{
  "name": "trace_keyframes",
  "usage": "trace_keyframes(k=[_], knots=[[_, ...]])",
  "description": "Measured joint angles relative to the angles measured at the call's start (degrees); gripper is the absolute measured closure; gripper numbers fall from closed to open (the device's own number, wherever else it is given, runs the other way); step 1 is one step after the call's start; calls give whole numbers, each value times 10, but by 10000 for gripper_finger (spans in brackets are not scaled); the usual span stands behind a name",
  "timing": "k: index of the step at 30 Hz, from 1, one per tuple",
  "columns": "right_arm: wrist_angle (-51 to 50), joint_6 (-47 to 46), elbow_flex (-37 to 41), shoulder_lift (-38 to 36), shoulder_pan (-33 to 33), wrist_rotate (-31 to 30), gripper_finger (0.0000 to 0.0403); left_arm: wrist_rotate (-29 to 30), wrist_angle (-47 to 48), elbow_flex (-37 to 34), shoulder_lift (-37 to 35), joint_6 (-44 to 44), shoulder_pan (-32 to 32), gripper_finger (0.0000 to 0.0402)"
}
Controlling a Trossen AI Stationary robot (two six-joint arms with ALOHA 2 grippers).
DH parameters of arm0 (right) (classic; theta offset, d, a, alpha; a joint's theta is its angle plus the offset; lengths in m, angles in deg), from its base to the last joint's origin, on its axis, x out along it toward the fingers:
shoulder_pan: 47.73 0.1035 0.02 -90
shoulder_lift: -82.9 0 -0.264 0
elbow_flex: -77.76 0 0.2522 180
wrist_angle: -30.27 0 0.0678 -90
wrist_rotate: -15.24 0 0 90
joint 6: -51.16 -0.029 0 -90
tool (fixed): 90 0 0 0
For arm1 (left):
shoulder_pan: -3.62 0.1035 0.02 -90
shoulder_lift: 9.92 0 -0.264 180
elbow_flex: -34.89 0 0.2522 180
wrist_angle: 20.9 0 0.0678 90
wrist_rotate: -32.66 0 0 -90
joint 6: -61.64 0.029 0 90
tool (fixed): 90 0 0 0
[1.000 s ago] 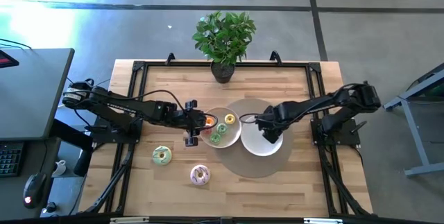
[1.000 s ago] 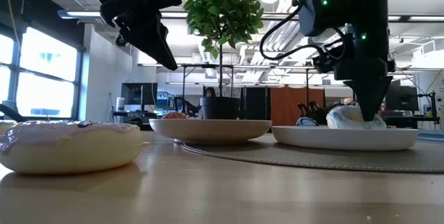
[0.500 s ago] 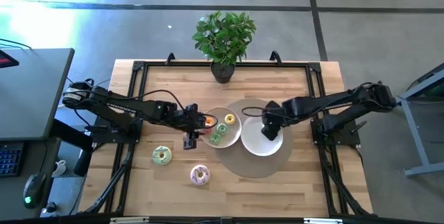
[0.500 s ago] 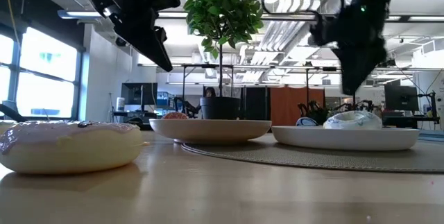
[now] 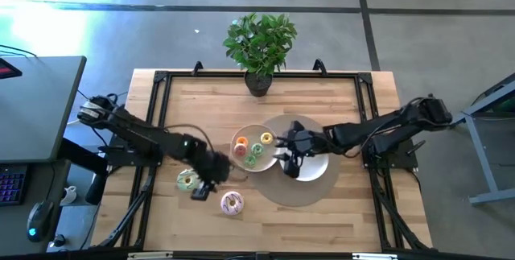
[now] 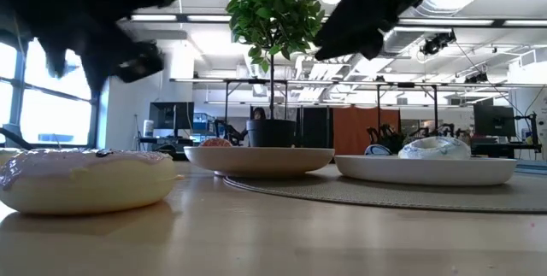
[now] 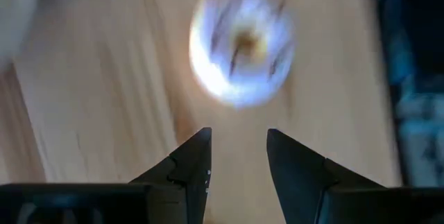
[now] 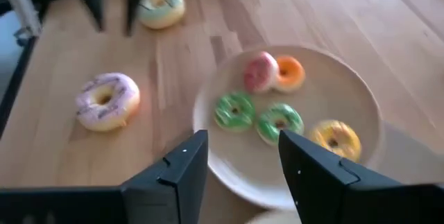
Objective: Pick & Place donuts
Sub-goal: Put the big light blue donut into the right white plate
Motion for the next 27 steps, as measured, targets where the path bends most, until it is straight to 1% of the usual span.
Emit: trace_keyframes(k=[3, 7, 10, 14, 19, 22, 23, 27], knots=[[27, 17, 0, 18, 4, -7, 230, 56, 57, 0, 13, -58, -33, 263], [44, 15, 1, 40, 4, -22, 235, 119, 164, -1, 14, -194, -53, 263], [49, 15, 1, 52, 4, -32, 237, 129, 223, -1, 14, -294, -53, 263], [56, 14, 0, 63, 4, -30, 238, 127, 245, -5, 14, -366, -53, 263], [58, 14, 0, 66, 4, -27, 238, 81, 176, -52, 14, -375, -52, 263], [58, 14, 0, 66, 4, -27, 237, 54, 122, -85, 13, -360, -51, 263], [58, 14, 0, 66, 4, -27, 237, 54, 110, -92, 13, -344, -51, 263], [58, 21, 0, 66, 4, -31, 237, 90, 105, -90, 13, -259, -39, 265]])
